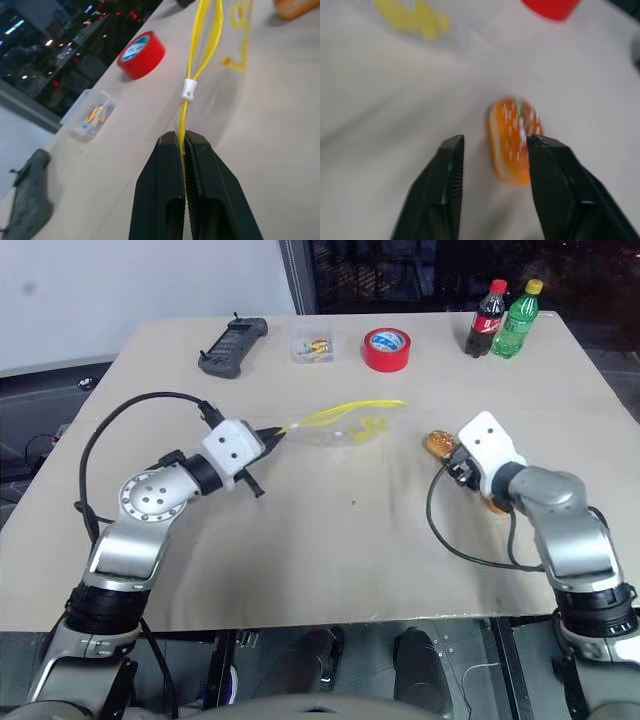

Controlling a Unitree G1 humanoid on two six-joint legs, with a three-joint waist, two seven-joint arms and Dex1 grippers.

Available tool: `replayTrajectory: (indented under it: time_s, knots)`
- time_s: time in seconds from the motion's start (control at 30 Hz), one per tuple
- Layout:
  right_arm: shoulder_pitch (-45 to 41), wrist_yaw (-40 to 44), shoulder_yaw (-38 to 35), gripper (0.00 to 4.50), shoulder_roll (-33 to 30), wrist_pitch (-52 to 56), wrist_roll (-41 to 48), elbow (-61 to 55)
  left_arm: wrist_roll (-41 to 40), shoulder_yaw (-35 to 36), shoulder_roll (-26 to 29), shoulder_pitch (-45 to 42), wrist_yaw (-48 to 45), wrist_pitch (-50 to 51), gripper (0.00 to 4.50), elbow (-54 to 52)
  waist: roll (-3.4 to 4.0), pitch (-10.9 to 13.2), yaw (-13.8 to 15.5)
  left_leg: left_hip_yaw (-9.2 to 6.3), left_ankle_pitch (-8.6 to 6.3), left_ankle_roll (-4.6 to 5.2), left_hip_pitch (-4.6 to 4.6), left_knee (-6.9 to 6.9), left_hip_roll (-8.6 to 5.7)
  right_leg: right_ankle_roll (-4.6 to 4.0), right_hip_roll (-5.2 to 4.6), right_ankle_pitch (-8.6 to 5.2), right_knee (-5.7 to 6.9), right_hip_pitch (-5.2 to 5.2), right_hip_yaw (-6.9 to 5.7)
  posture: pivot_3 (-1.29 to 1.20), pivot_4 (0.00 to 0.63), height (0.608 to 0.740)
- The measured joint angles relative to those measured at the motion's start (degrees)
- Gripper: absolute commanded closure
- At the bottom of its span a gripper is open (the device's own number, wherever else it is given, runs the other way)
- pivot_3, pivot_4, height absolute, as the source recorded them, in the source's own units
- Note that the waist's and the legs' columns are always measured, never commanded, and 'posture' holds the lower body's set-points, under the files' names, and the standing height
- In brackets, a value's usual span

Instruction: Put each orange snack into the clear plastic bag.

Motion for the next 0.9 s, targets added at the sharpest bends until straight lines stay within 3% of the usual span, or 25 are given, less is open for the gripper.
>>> replayTrajectory:
  time_s: [0.1, 0.17, 0.3, 0.5, 0.9]
  knots:
    - [0.9, 0.1, -3.9, 4.48, -0.4, 1.9, 2.4, -1.2, 0.7, 0.0, 0.0, 0.0, 0.6, 0.5, 4.5, 0.0, 0.0, 0.0, 0.3, 0.0, -0.03, 0.06, 0.0, 0.02, 0.0, 0.01, 0.0, 0.0, 0.0, 0.01, 0.0, 0.0, 0.15, 0.74]
    - [-0.4, -0.2, -5.4, 4.48, 1.8, 5.0, 5.3, -3.5, 0.9, 0.1, 0.0, 0.1, 0.7, 0.7, 4.5, 0.0, 0.0, 0.0, 0.1, 0.0, -0.05, 0.09, 0.03, 0.02, 0.05, 0.0, 0.05, 0.0, 0.0, 0.02, 0.01, 0.0, 0.15, 0.74]
    - [-6.8, -2.7, -2.4, 4.48, 13.2, 10.6, 11.3, -7.3, 0.9, -0.3, -0.4, -0.3, 0.8, 0.7, 4.5, 0.0, 0.01, 0.0, -0.9, -0.02, -0.07, 0.12, 0.05, 0.02, 0.19, -0.08, 0.18, 0.06, 0.03, 0.01, -0.01, 0.0, 0.15, 0.74]
    - [-14.8, -10.6, 3.4, 4.48, 29.2, 12.7, 13.7, -1.9, 0.9, -1.6, -1.0, -0.5, 0.8, 0.8, 4.5, -0.2, 0.02, 0.0, -0.7, -0.08, 0.04, -0.07, -0.02, 0.15, 0.08, -0.06, 0.13, 0.11, 0.01, 0.01, -0.02, 0.0, 0.15, 0.74]
    - [-18.5, -14.3, 6.2, 4.48, 34.8, 8.7, 12.7, 9.2, 1.0, -1.9, -1.2, 1.4, 0.9, 2.0, 4.5, -3.7, 0.06, 0.0, -1.2, -0.07, 0.03, -0.07, 0.01, 0.12, 0.09, -0.06, 0.17, 0.12, 0.07, -0.03, 0.01, 0.0, 0.15, 0.74]
